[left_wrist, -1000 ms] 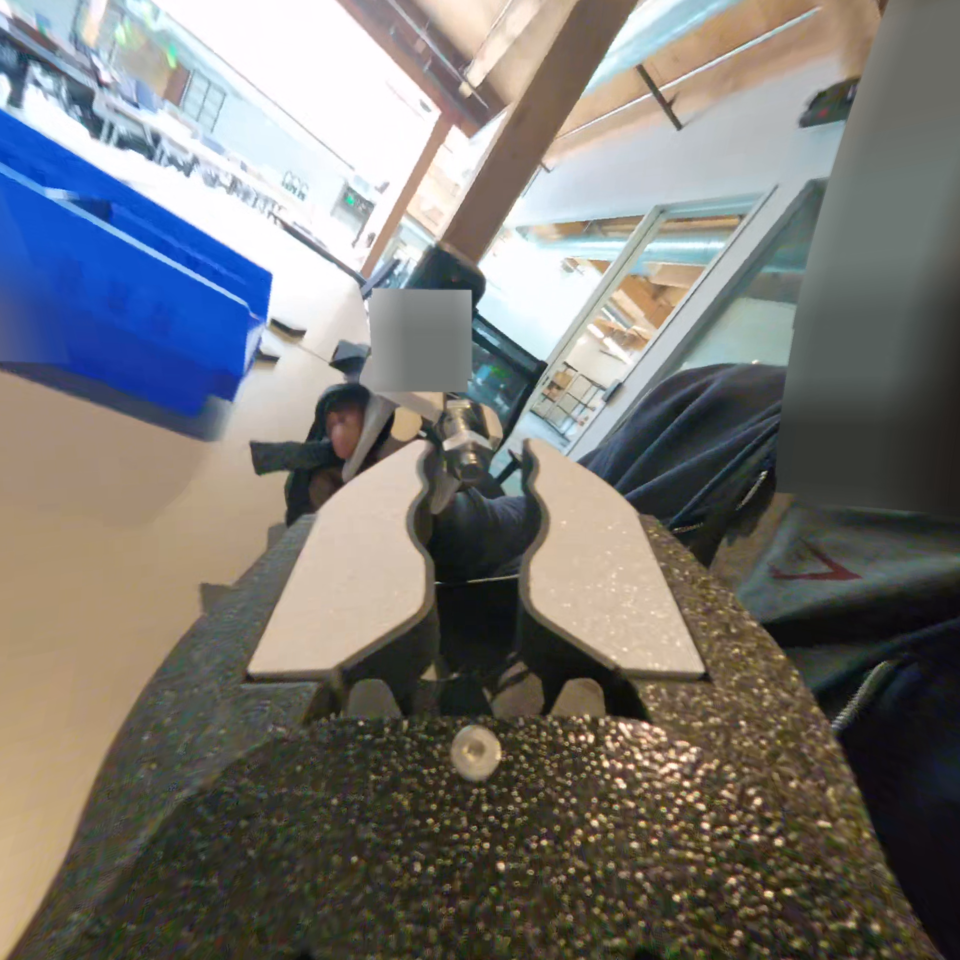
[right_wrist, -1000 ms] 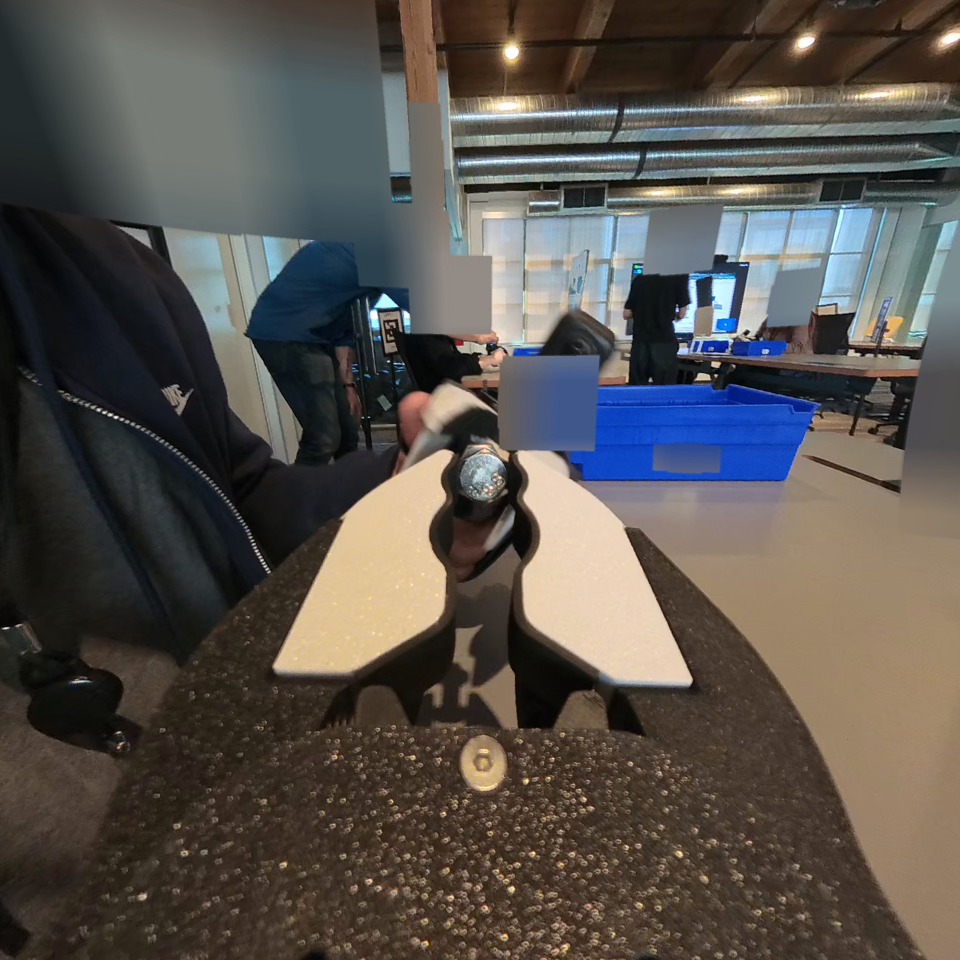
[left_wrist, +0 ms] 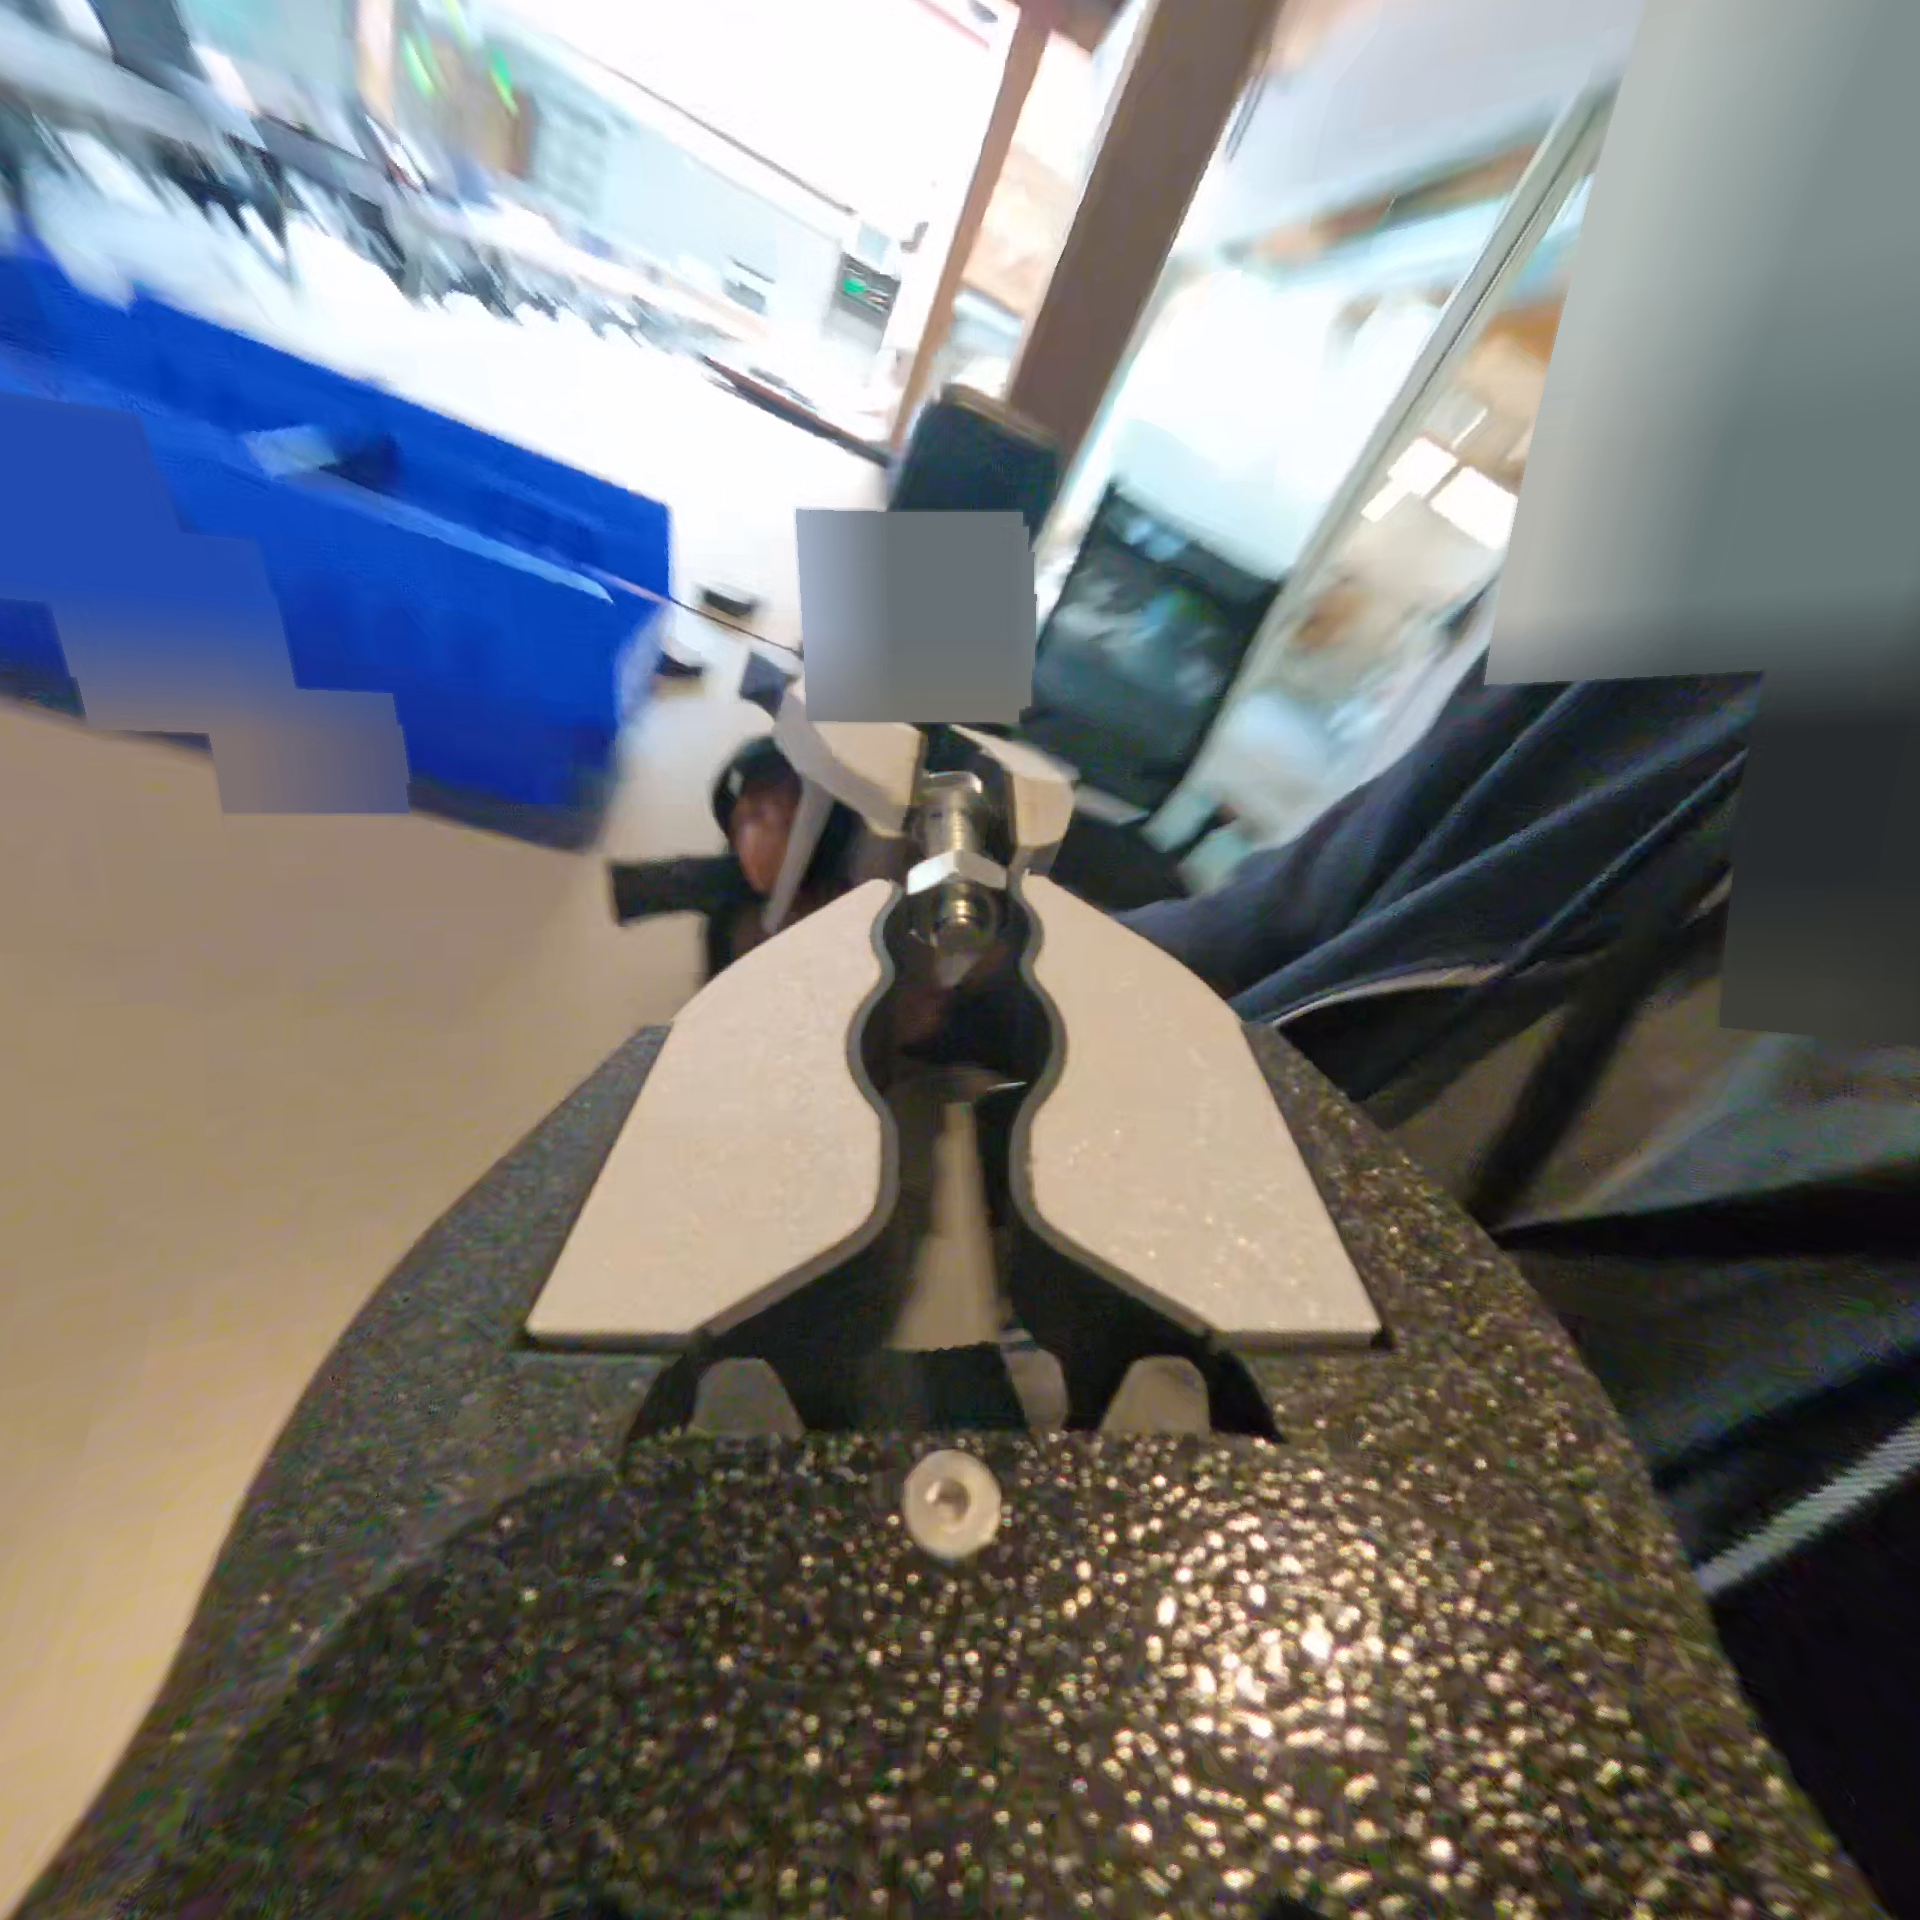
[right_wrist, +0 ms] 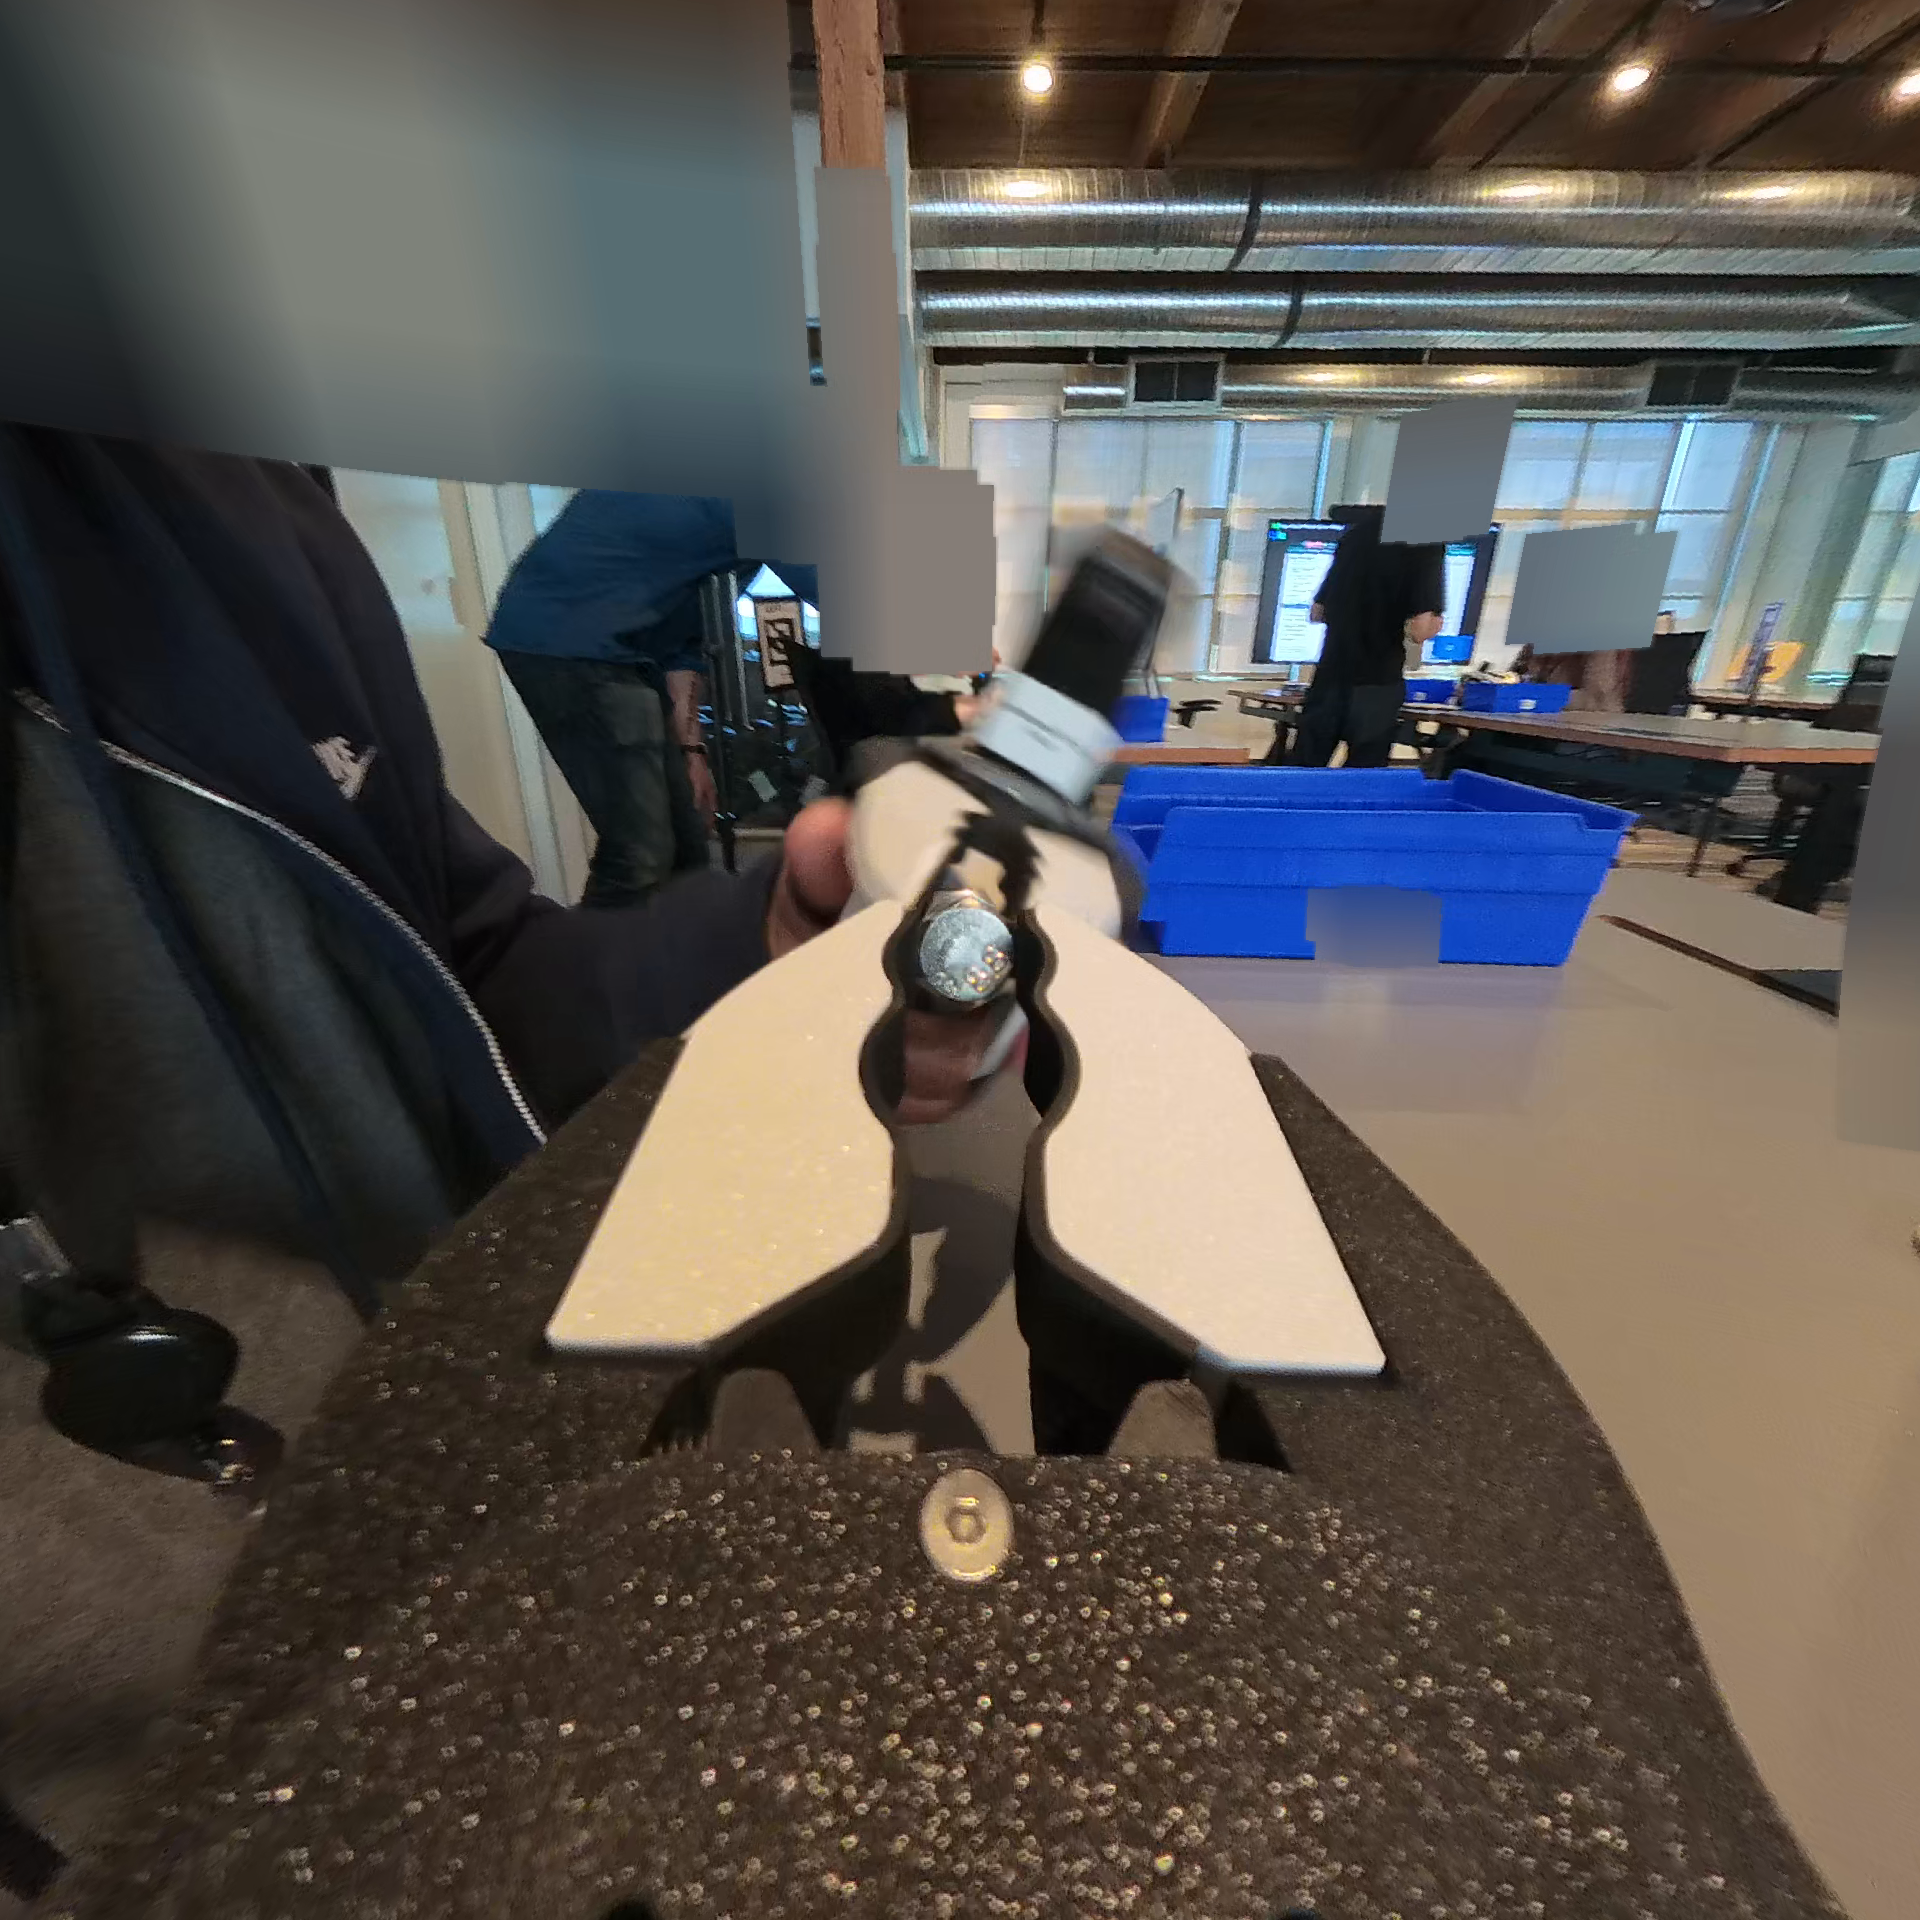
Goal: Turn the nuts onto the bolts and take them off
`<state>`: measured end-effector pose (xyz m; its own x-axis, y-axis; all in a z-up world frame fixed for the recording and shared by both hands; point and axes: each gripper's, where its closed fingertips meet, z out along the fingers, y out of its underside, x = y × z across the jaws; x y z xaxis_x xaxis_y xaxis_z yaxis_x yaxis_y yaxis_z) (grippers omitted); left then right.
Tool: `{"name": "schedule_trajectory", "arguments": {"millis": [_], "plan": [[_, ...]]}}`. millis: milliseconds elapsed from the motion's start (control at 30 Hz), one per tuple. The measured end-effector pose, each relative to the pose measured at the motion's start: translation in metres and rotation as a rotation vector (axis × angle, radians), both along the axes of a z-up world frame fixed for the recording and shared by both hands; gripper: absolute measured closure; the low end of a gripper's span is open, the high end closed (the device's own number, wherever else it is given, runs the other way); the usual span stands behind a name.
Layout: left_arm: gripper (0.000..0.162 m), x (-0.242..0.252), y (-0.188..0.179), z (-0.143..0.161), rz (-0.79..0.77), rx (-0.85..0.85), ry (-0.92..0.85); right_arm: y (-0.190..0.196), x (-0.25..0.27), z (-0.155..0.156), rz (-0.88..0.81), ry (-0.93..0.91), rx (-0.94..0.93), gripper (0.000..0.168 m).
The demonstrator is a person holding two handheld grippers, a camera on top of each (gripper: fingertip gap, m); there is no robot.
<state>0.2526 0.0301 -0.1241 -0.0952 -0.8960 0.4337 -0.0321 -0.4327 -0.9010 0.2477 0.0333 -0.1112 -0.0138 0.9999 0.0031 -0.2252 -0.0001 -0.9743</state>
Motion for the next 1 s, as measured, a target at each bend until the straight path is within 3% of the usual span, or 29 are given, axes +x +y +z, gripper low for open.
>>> {"name": "schedule_trajectory", "arguments": {"millis": [67,167,267,333,400,467,633,733,833,933,1000], "plan": [[0.145,-0.001,0.000,0.000,-0.078,-0.240,-0.066,0.001,-0.001,-0.001,-0.015,-0.009,0.007,0.151],[0.142,0.000,0.000,0.001,-0.105,-0.251,-0.120,0.002,0.001,0.000,-0.022,-0.004,0.005,0.152],[0.115,0.002,-0.002,0.000,-0.055,-0.033,-0.074,0.003,0.002,0.001,-0.023,0.007,-0.004,0.152],[0.103,0.002,0.007,-0.001,0.070,0.189,-0.031,0.003,0.002,0.001,-0.018,0.013,-0.009,0.152],[0.110,-0.001,0.016,0.001,0.209,0.445,-0.005,0.003,0.002,0.002,-0.013,0.016,-0.011,0.151],[0.117,-0.002,0.015,0.001,0.252,0.643,0.026,0.003,0.003,0.002,-0.009,0.019,-0.014,0.152],[0.126,0.000,0.008,0.002,0.271,0.820,0.019,0.002,0.003,0.002,-0.004,0.025,-0.019,0.151],[0.143,0.000,0.007,0.003,0.274,0.844,0.002,0.002,0.002,0.002,0.001,0.018,-0.016,0.151],[0.145,0.000,0.006,0.003,0.265,0.822,0.002,0.001,0.002,0.001,-0.001,0.014,-0.012,0.151],[0.145,-0.001,0.006,0.002,0.192,0.579,0.017,0.002,0.001,0.000,-0.009,0.007,-0.007,0.152],[0.145,-0.001,0.005,0.001,0.092,0.244,0.005,0.002,0.001,0.000,-0.015,0.000,0.001,0.151]]}}
